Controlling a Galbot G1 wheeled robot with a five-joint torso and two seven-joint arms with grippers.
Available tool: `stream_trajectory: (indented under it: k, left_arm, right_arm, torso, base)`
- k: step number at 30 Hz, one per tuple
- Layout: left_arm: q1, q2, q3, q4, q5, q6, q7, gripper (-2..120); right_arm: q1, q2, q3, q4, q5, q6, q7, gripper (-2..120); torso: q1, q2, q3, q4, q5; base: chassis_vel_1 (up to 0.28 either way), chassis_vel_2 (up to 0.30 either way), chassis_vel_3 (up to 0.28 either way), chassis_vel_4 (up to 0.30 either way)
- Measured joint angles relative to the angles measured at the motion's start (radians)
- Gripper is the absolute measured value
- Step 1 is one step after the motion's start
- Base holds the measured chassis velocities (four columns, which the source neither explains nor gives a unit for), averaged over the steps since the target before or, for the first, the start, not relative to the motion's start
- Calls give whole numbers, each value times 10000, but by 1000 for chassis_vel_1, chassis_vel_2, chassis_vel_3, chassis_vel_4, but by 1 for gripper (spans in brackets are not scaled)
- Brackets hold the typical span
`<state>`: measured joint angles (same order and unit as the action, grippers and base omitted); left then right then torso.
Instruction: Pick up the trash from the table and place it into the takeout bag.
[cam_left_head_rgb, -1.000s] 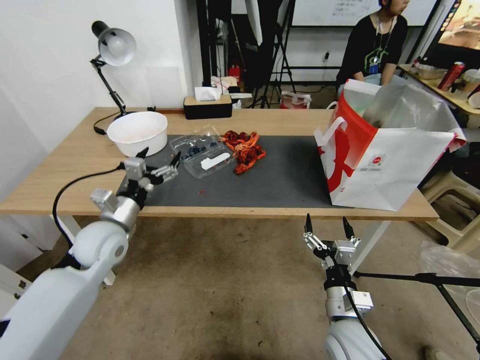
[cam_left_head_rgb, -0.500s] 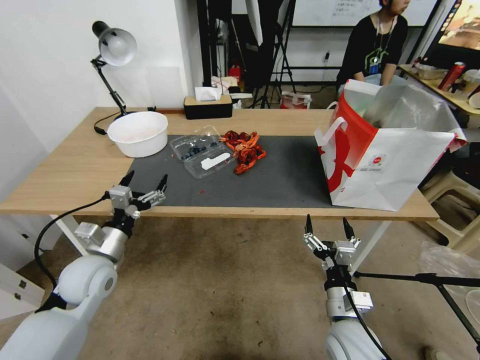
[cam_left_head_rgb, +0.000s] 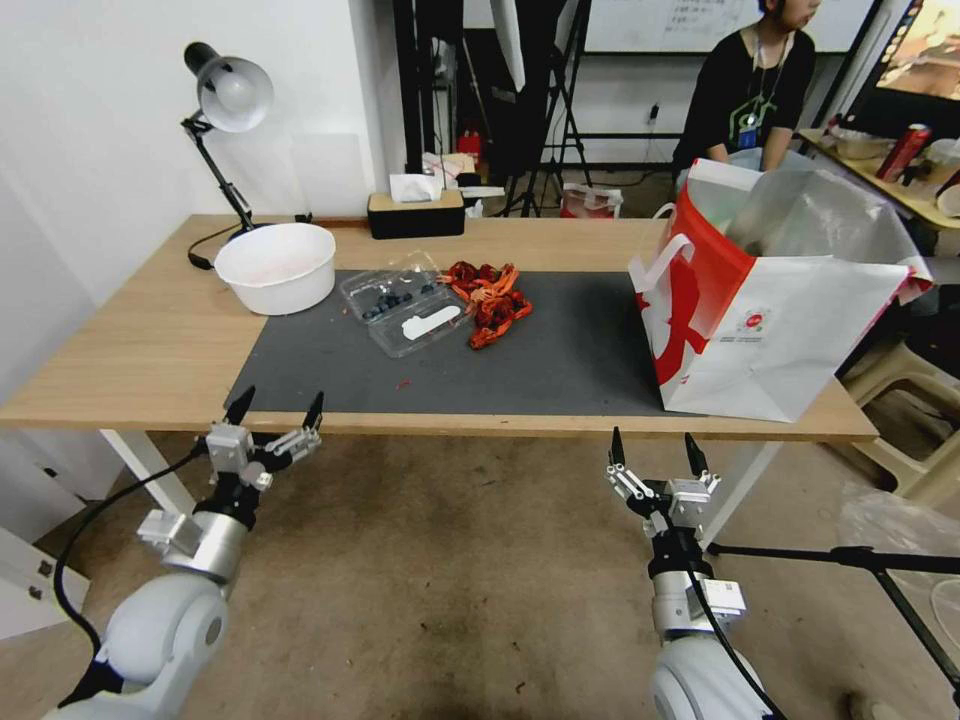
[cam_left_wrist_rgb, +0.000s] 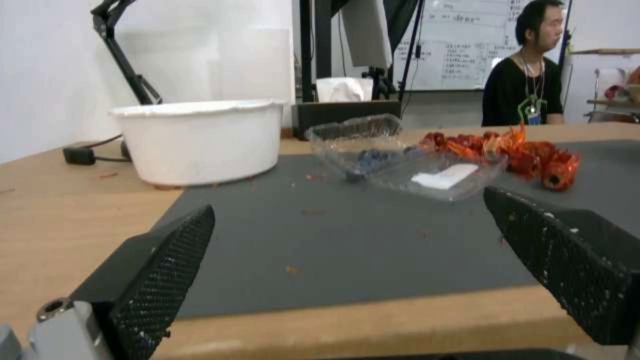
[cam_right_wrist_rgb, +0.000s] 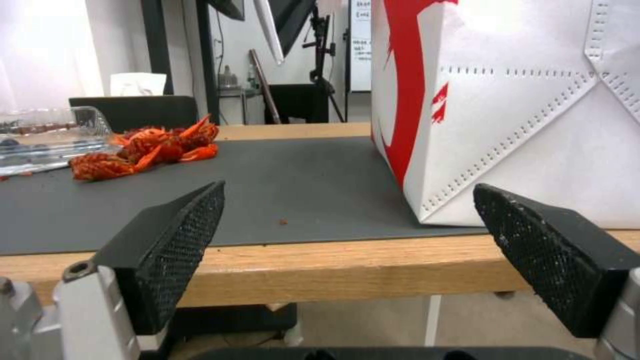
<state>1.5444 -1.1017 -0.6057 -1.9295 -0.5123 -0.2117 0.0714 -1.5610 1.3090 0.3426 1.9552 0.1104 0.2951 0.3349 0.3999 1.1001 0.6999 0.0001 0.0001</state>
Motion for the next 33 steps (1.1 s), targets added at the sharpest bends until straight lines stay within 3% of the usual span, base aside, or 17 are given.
stream_trajectory:
  k: [19,22,33]
  left_arm:
    - [-169,-3,24,413,148,-29,178,100]
    - [-233,11,45,487,132,-23,178,100]
    - [-247,18,55,501,125,-13,178,100]
  right_arm:
    - [36,100,-5,-38,-40,18,-118,93]
    - [38,116,-5,-38,-78,21,-120,99]
    - [38,121,-1,-38,-91,27,-125,100]
  torso:
    - [3,-1,1,-1,-1]
    - [2,0,1,-1,-1]
    - [3,-1,1,-1,-1]
  base:
    - [0,0,0,0]
    - [0,0,0,0]
    - [0,0,0,0]
